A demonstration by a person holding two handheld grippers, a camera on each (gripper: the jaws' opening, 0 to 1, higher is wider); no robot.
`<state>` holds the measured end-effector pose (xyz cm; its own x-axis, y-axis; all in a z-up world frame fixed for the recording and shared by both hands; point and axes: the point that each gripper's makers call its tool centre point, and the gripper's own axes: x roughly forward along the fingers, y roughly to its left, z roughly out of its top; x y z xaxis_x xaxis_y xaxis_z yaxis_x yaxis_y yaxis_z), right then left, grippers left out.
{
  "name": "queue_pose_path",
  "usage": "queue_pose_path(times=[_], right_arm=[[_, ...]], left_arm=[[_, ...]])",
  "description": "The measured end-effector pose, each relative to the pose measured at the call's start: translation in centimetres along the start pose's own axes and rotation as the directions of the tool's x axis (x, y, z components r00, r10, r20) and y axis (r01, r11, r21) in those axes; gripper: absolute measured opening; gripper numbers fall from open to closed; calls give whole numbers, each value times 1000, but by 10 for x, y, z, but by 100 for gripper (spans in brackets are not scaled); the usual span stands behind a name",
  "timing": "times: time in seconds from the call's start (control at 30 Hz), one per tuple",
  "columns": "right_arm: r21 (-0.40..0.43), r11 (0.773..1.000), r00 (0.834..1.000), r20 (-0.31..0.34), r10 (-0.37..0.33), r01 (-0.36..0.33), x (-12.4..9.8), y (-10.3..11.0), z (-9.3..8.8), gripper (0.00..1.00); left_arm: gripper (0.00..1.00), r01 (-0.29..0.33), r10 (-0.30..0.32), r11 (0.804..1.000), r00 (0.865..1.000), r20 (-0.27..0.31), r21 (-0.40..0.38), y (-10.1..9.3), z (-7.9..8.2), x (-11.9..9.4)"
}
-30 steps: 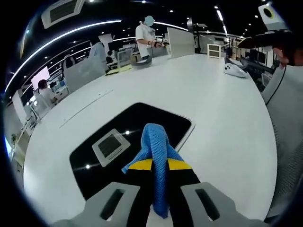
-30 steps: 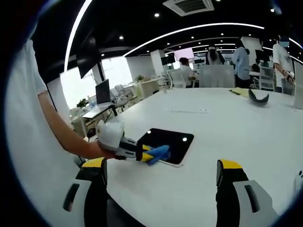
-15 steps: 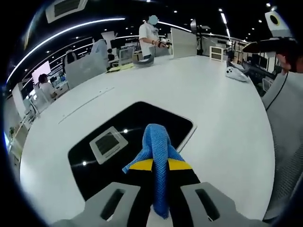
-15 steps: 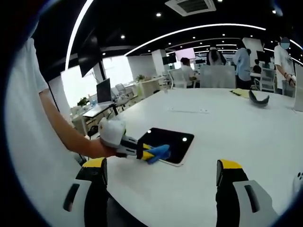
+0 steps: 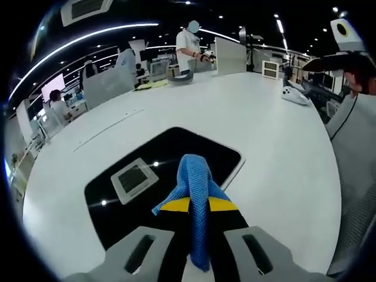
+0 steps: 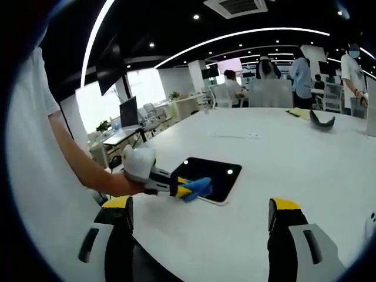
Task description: Wipe the mirror surface with the cleaning cloth until all visible marks leave the cleaned area.
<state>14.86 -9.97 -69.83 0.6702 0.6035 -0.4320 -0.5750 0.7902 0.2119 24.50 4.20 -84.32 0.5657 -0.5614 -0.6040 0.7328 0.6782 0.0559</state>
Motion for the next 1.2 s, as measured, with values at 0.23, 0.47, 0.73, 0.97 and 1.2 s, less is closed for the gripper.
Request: queue_pose_path(times=[0.23,0.47,0.73,0.97,1.2], right_arm=[[-1,1000,1000,-6,1,-1,2,0,0,95],[-4,1000,1000,-15,2,-2,3,1,-1,95],[-5,1000,1000,-22,-1,1,4,0,-1,95],[-2,1000,1000,-24,-2,2,5,0,-1,95],[6,1000,1000,-21,-4,4,6,1,-2,95]], left_arm=[[7,-21,22,996,1000,11,-86,6,2,2],[7,-30,31,996,999,12,-82,11,4,5],[7,-45,46,995,999,16,-93,20,7,9],[7,-53,54,995,998,17,-91,23,7,9],[7,-55,57,995,998,19,-88,28,8,11]])
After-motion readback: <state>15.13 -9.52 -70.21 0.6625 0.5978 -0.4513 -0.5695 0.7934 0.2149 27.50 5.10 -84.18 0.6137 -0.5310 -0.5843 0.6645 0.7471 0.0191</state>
